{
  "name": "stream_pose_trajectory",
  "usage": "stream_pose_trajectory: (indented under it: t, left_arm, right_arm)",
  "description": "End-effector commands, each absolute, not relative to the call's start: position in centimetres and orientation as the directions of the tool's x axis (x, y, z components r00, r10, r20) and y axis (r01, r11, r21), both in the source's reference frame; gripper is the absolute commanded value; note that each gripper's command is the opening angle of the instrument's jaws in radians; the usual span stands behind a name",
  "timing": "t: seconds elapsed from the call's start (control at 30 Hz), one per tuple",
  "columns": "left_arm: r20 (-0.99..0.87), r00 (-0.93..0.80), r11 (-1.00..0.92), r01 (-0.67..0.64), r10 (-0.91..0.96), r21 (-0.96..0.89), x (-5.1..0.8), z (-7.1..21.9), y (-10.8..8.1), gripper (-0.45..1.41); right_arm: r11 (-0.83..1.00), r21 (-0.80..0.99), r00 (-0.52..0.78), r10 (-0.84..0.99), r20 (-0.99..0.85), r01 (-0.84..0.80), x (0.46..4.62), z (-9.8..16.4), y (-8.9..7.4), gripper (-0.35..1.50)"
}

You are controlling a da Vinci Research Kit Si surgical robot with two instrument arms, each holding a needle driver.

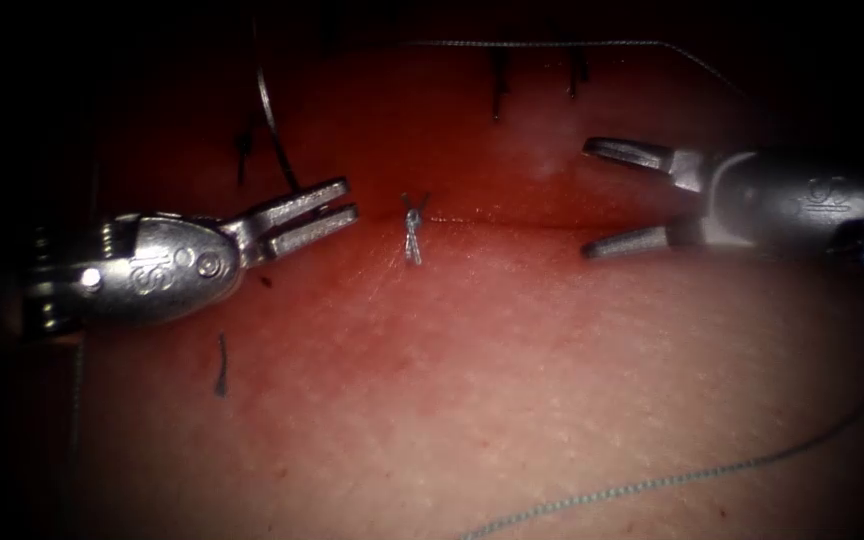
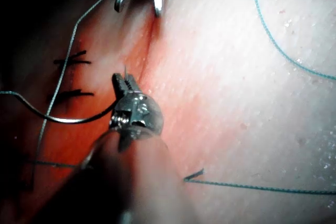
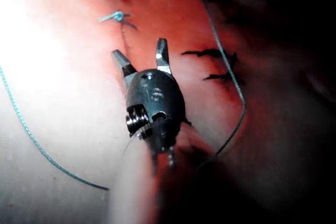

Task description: Wound Closure

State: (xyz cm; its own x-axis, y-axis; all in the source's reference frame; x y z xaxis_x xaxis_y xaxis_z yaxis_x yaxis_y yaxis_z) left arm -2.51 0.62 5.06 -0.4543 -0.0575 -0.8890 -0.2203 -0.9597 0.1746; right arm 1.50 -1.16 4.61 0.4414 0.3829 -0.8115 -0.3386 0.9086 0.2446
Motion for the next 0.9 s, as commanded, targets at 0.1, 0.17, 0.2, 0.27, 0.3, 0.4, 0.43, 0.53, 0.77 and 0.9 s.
stream_pose_trajectory:
  t: [0.1, 0.17, 0.2, 0.27, 0.3, 0.4, 0.43, 0.53, 0.77, 0.9]
  left_arm:
    - [-0.899, -0.430, -0.958, -0.214, -0.081, 0.188, -2.75, 5.10, 0.67, -0.45]
    - [-0.906, -0.411, -0.959, -0.205, -0.097, 0.195, -2.86, 5.11, 0.67, -0.45]
    - [-0.912, -0.397, -0.960, -0.199, -0.104, 0.196, -2.90, 5.12, 0.67, -0.45]
    - [-0.921, -0.372, -0.962, -0.186, -0.118, 0.199, -2.98, 5.13, 0.63, -0.45]
    - [-0.923, -0.363, -0.962, -0.179, -0.130, 0.206, -3.01, 5.13, 0.61, -0.45]
    - [-0.930, -0.337, -0.963, -0.163, -0.149, 0.213, -3.07, 5.13, 0.54, -0.45]
    - [-0.930, -0.330, -0.963, -0.157, -0.160, 0.221, -3.09, 5.13, 0.51, -0.45]
    - [-0.929, -0.308, -0.958, -0.132, -0.204, 0.255, -3.17, 5.11, 0.38, -0.45]
    - [-0.926, -0.267, -0.948, -0.098, -0.267, 0.301, -3.29, 5.03, 0.26, -0.45]
    - [-0.925, -0.257, -0.945, -0.091, -0.282, 0.313, -3.33, 4.99, 0.23, -0.45]
  right_arm:
    - [0.812, 0.432, 0.355, 0.567, -0.744, -0.391, 1.39, 4.67, -1.11, -0.16]
    - [0.751, 0.536, 0.294, 0.651, -0.700, -0.386, 1.37, 4.69, -1.09, -0.26]
    - [0.705, 0.605, 0.251, 0.703, -0.665, -0.370, 1.38, 4.70, -1.08, -0.31]
    - [0.669, 0.657, 0.229, 0.740, -0.632, -0.348, 1.41, 4.71, -1.06, -0.31]
    - [0.659, 0.673, 0.224, 0.750, -0.622, -0.336, 1.43, 4.72, -1.05, -0.30]
    - [0.598, 0.745, 0.192, 0.801, -0.567, -0.293, 1.55, 4.76, -0.97, 0.04]
    - [0.573, 0.769, 0.177, 0.819, -0.546, -0.282, 1.60, 4.79, -0.93, 0.22]
    - [0.512, 0.824, 0.128, 0.859, -0.496, -0.242, 1.78, 4.87, -0.82, 0.79]
    - [0.431, 0.882, 0.077, 0.902, -0.424, -0.189, 1.98, 4.94, -0.78, 0.91]
    - [0.409, 0.895, 0.051, 0.912, -0.407, -0.176, 2.02, 4.95, -0.77, 0.91]
